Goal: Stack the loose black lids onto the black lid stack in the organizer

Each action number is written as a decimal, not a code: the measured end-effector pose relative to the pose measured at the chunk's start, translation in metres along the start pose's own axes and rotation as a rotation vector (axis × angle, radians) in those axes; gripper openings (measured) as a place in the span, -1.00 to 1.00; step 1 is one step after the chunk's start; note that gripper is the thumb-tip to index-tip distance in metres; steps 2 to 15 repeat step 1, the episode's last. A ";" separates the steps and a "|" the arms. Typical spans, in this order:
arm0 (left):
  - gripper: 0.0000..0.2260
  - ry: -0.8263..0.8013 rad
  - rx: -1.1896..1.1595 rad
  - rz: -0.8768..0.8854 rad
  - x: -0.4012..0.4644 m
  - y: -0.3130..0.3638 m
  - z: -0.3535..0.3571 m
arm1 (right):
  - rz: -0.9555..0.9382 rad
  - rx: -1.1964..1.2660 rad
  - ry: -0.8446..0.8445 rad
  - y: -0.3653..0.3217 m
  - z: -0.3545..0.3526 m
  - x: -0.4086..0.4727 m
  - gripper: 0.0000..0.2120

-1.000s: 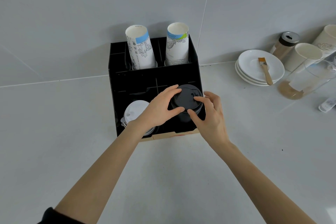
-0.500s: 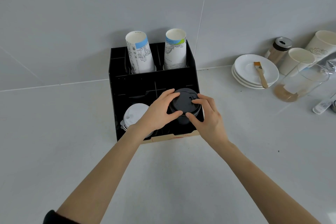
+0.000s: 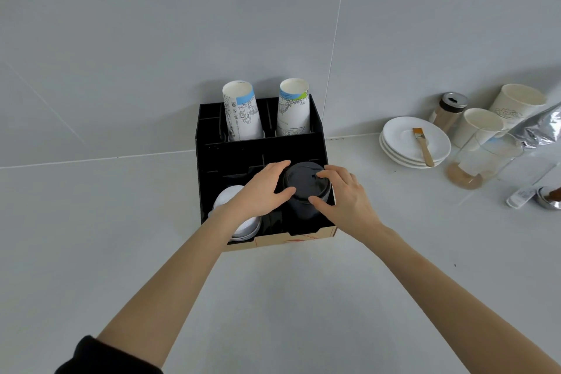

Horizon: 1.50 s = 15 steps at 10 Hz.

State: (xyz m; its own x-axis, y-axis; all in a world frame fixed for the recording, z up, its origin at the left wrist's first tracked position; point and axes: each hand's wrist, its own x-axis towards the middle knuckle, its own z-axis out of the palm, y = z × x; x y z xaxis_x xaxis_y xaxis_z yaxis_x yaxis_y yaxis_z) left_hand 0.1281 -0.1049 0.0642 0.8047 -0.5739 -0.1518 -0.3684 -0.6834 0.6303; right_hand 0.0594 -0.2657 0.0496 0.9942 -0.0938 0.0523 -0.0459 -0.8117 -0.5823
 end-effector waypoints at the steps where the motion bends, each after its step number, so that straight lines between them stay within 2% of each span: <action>1: -0.50 0.058 0.039 -0.024 -0.006 0.005 -0.012 | -0.032 -0.102 -0.033 -0.006 -0.007 0.003 -0.50; 15: -0.50 0.058 0.039 -0.024 -0.006 0.005 -0.012 | -0.032 -0.102 -0.033 -0.006 -0.007 0.003 -0.50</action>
